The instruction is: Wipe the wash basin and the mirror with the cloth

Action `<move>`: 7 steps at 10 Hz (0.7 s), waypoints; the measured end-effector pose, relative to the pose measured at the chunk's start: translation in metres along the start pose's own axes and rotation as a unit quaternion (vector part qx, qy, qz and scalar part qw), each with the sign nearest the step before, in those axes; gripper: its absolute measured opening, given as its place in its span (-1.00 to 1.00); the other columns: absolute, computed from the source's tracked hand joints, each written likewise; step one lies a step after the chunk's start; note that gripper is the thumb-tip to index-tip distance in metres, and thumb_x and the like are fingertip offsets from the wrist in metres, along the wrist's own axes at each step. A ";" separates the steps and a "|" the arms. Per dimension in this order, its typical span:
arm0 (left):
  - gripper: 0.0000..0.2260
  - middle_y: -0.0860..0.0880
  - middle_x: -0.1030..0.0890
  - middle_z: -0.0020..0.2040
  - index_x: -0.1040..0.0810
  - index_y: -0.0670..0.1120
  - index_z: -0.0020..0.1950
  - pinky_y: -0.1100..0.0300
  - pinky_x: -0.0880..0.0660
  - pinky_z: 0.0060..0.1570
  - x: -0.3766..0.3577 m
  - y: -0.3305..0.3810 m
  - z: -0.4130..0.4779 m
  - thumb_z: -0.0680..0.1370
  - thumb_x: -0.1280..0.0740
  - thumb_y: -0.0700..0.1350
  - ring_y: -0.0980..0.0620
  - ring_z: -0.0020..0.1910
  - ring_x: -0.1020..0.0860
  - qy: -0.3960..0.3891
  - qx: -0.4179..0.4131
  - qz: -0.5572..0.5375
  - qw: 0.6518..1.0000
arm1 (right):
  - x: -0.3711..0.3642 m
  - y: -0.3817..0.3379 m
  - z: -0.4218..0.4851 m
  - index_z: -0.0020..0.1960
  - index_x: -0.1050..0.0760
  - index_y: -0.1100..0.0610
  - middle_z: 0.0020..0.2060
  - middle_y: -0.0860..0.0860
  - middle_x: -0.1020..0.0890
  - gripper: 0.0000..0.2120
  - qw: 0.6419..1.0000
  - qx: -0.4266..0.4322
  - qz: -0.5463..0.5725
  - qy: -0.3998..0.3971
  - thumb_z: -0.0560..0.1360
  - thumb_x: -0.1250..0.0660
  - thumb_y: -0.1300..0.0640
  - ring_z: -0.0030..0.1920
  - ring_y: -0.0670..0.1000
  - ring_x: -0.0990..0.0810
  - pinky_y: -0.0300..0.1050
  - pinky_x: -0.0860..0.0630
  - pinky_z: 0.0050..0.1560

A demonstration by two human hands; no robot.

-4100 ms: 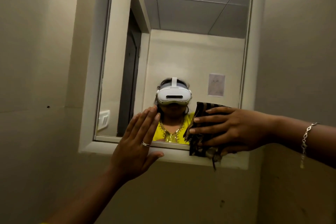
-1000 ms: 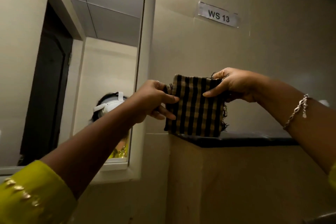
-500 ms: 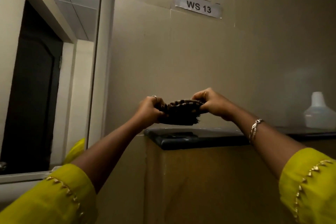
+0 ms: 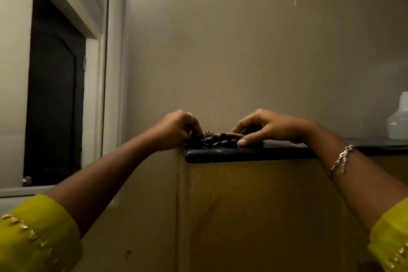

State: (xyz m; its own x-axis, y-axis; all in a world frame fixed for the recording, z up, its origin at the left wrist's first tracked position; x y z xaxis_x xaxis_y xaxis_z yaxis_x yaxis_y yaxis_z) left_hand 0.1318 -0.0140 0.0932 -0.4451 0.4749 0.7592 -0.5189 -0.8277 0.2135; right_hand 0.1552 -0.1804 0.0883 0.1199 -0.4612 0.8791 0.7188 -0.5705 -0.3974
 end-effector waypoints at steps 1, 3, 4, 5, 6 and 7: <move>-0.66 -0.17 -0.62 0.07 -0.61 -0.21 0.08 0.15 -0.48 0.02 0.000 0.001 -0.005 0.46 -0.16 -0.46 -0.09 0.04 -0.55 0.020 0.017 0.011 1.000 | 0.001 0.002 -0.004 0.15 -0.56 0.17 0.05 0.09 -0.64 -0.52 1.000 0.008 -0.003 0.013 0.42 -0.27 -0.16 0.07 0.03 -0.59 -0.12 -0.51 0.11; -0.64 -0.16 -0.59 0.12 -0.57 -0.19 0.15 0.48 -0.36 -0.34 -0.007 0.001 -0.013 0.50 -0.11 -0.45 0.11 -0.16 -0.44 0.009 0.033 -0.004 0.999 | -0.005 -0.006 -0.002 -0.01 -0.57 0.05 -0.14 -0.06 -0.62 -0.84 0.994 0.029 -0.062 0.080 0.53 -0.23 0.06 -0.14 -0.13 -0.56 -0.29 -0.43 -0.17; -0.62 -0.14 -0.58 0.16 -0.55 -0.17 0.19 0.46 -0.36 -0.24 -0.008 0.000 -0.019 0.51 -0.10 -0.43 0.04 0.01 -0.48 0.007 0.038 -0.006 0.999 | -0.004 -0.012 0.000 0.01 -0.56 0.02 -0.12 -0.08 -0.60 -0.87 0.984 0.028 -0.109 0.139 0.54 -0.24 0.10 -0.08 -0.11 -0.54 -0.25 -0.44 -0.12; -0.61 -0.14 -0.56 0.24 -0.51 -0.15 0.26 0.31 -0.37 0.02 -0.007 0.000 -0.025 0.51 -0.12 -0.41 -0.05 0.18 -0.49 0.010 0.051 0.001 0.999 | -0.004 -0.016 -0.001 0.10 -0.55 0.06 0.05 0.01 -0.61 -0.82 0.969 0.020 -0.148 0.198 0.54 -0.25 0.09 0.05 -0.04 -0.54 -0.19 -0.43 0.01; -0.62 -0.13 -0.39 0.41 -0.37 -0.13 0.38 0.16 -0.30 0.30 -0.001 0.002 -0.037 0.57 -0.13 -0.32 -0.05 0.40 -0.32 0.045 0.039 0.035 0.998 | -0.008 -0.028 -0.002 0.21 -0.50 0.09 0.18 0.04 -0.56 -0.73 0.942 0.021 -0.210 0.263 0.55 -0.23 0.07 0.16 0.03 -0.50 -0.12 -0.41 0.07; -0.60 -0.07 -0.23 0.50 -0.23 -0.10 0.46 0.07 -0.10 0.44 0.014 0.003 -0.052 0.61 -0.14 -0.14 -0.01 0.53 0.09 0.108 0.016 0.123 0.986 | -0.009 -0.042 -0.003 0.24 -0.48 0.12 0.17 0.07 -0.55 -0.71 0.901 0.009 -0.258 0.349 0.56 -0.20 0.09 0.15 0.09 -0.50 -0.08 -0.43 0.04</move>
Point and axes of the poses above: each hand's wrist, its own z-axis towards the middle knuckle, its own x-axis out of the back of the hand, y = z × x, the point moved 7 cm from there along z, towards the middle knuckle
